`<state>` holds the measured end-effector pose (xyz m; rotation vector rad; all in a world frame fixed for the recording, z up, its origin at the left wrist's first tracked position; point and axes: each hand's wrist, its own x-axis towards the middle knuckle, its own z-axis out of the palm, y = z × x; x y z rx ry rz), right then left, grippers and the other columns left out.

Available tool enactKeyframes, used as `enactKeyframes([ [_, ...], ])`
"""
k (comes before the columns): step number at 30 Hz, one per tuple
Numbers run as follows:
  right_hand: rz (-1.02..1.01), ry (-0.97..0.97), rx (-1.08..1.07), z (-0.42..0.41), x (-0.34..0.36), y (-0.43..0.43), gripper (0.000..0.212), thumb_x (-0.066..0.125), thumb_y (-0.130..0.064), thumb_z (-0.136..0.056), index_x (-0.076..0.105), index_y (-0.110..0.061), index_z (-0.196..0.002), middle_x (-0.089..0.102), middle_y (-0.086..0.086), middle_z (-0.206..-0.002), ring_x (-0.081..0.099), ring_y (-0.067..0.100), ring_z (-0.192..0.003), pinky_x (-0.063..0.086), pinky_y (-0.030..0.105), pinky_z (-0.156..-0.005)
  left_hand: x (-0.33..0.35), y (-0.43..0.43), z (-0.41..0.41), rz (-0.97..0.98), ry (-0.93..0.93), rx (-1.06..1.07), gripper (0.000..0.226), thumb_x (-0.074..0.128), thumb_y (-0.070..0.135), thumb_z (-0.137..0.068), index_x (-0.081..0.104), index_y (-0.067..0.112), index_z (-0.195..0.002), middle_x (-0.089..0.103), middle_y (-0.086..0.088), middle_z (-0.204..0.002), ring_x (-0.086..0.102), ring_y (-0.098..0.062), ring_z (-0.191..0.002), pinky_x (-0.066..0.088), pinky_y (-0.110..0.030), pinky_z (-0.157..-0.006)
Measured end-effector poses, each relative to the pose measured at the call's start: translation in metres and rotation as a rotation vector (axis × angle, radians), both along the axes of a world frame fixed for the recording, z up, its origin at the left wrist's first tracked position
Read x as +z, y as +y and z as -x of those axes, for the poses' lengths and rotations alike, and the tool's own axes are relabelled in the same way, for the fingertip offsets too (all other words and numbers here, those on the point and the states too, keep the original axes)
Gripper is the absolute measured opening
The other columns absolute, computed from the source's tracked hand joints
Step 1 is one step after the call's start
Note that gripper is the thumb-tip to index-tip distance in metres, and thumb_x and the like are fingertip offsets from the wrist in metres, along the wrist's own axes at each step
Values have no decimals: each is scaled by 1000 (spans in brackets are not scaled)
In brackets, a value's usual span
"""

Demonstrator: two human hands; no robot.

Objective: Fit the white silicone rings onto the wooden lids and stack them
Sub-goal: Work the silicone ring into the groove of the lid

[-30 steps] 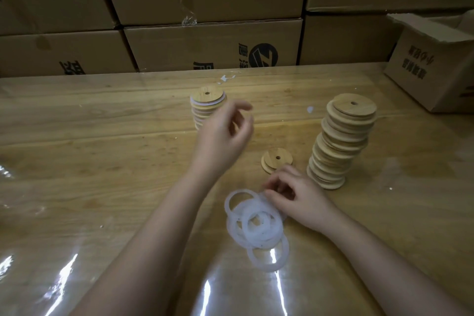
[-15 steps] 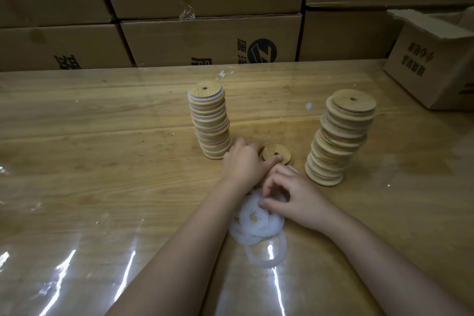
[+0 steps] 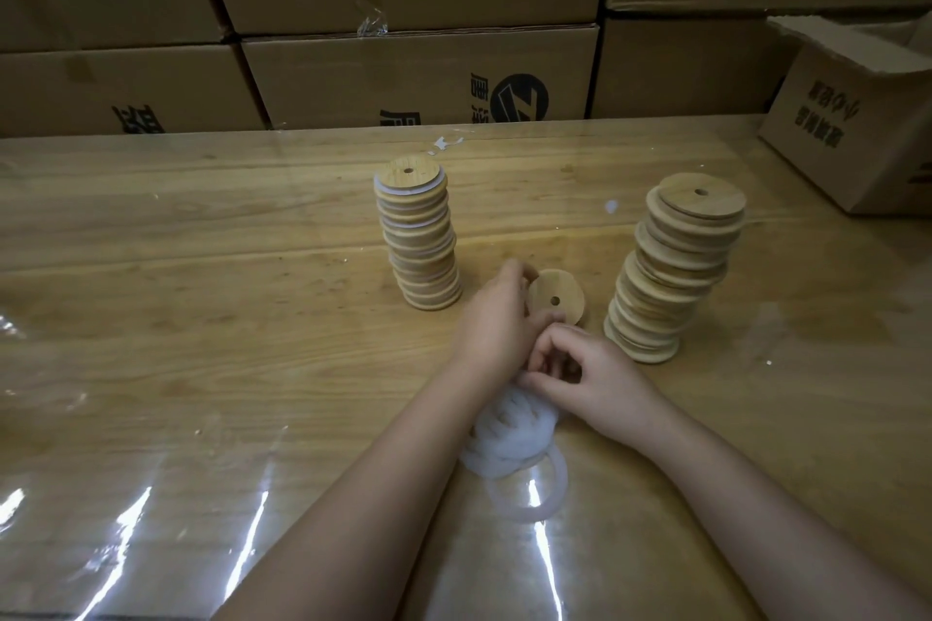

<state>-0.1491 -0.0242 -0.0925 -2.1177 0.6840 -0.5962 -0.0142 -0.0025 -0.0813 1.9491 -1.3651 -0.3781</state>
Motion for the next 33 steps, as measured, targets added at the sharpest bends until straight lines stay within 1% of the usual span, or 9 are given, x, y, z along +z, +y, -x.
enactKeyframes([
  [3,-29,-26,-11,1,0,1,17,74,-16,-76,60,-26,-76,53,-19,-62,47,-1,-57,35,10,-56,0,12,-7,111,218,30,46,78,22,-75,49,26,-110,53,12,-76,50,6,-59,45,-21,-62],
  [6,-25,-77,-16,0,2,1,14,72,-12,-78,66,-24,-83,58,-16,-69,50,-3,-61,36,7,-60,-1,27,-20,207,340,33,49,76,11,-76,52,22,-117,60,13,-83,56,9,-66,46,-11,-65],
  [10,-49,-116,-36,0,2,0,12,69,-11,-81,67,-22,-80,62,-7,-78,53,4,-68,39,11,-64,-6,46,-28,295,397,19,28,75,11,-77,66,21,-102,70,8,-91,64,-6,-82,52,-22,-77],
  [16,-169,-288,-112,1,2,2,13,64,-8,-84,63,-21,-81,65,-2,-79,61,21,-75,49,28,-68,-7,51,-30,339,421,11,28,73,9,-79,66,22,-104,70,3,-94,65,-13,-87,54,-29,-80],
  [22,-174,-366,-136,0,1,2,22,63,-5,-85,62,-26,-80,65,-5,-77,60,11,-66,52,23,-64,-10,49,-32,379,524,-10,34,70,5,-82,58,28,-104,68,6,-88,65,-11,-83,53,-25,-76],
  [25,-181,-420,-187,0,-2,0,27,63,-6,-85,61,-32,-78,65,-4,-77,61,12,-64,52,24,-63,-11,49,-31,386,474,-41,38,67,4,-83,53,36,-99,66,18,-85,63,-2,-80,50,-17,-73],
  [29,-70,-438,-210,-1,-2,-2,24,62,-2,-85,59,-26,-81,58,-9,-89,59,11,-71,54,32,-63,-11,51,-26,380,233,-100,44,62,12,-86,51,53,-93,59,15,-91,59,-2,-84,46,-12,-70],
  [31,-20,-426,-215,-1,-2,-2,23,62,-2,-84,59,-24,-81,54,-12,-100,58,10,-74,55,36,-65,-10,50,-25,404,117,-140,33,58,13,-87,56,45,-92,56,13,-94,57,-2,-86,46,-12,-69],
  [33,-18,-417,-230,-1,-3,-3,22,62,-3,-85,59,-24,-82,54,-9,-105,58,11,-75,56,40,-67,-12,50,-26,431,57,-181,15,56,10,-87,63,23,-90,54,14,-96,54,0,-90,47,-14,-71],
])
